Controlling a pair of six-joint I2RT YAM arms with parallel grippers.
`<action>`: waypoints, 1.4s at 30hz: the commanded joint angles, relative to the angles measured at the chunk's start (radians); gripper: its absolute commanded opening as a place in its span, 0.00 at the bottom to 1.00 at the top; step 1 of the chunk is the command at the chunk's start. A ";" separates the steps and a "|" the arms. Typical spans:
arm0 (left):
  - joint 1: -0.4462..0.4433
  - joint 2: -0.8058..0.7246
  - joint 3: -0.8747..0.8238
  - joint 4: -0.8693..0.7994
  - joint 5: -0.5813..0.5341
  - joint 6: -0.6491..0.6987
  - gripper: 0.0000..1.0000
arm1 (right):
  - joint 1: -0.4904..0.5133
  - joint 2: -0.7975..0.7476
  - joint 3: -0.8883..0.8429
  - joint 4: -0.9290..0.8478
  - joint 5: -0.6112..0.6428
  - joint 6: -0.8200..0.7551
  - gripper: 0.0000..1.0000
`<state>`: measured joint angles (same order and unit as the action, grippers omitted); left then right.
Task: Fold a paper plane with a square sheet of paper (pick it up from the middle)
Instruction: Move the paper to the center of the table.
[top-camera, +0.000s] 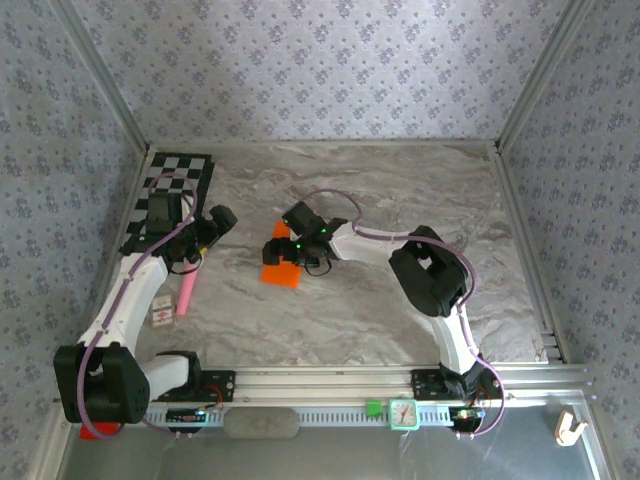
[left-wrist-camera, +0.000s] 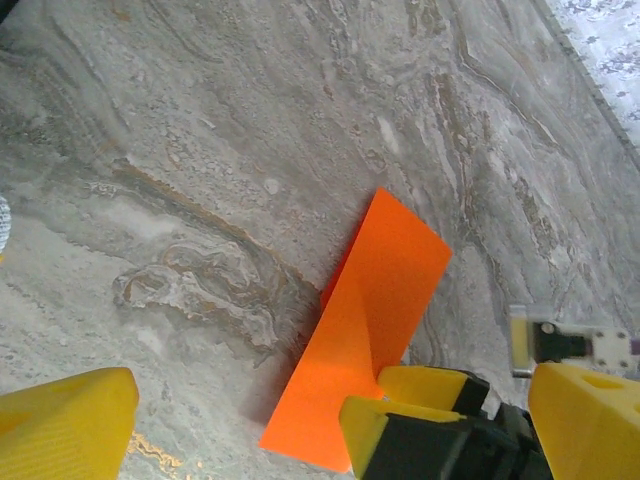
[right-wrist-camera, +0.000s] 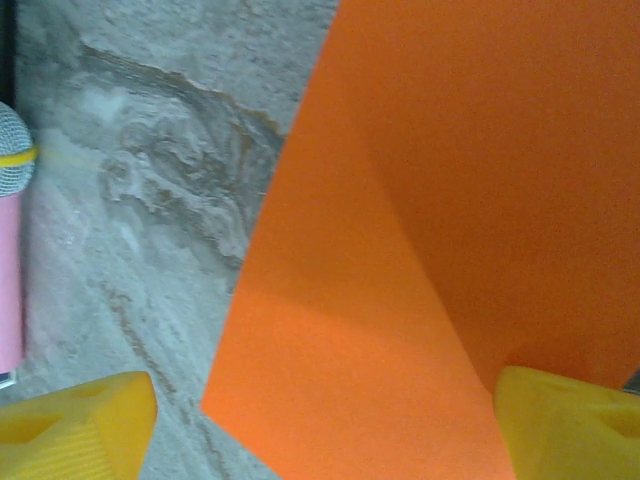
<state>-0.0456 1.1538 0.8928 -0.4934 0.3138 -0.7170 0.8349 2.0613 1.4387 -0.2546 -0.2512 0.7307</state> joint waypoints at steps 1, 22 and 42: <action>0.010 0.010 -0.010 0.025 0.054 0.022 1.00 | -0.018 0.013 0.018 -0.099 0.008 -0.079 0.89; -0.049 0.081 -0.051 0.095 0.200 -0.020 1.00 | -0.049 -0.283 -0.187 -0.115 0.096 -0.225 0.85; -0.312 0.164 -0.239 0.294 0.241 -0.203 0.81 | -0.111 -0.210 -0.320 0.076 0.047 0.052 0.62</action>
<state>-0.3374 1.2987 0.6701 -0.2619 0.5247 -0.8776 0.7334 1.8324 1.1275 -0.2085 -0.1799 0.7528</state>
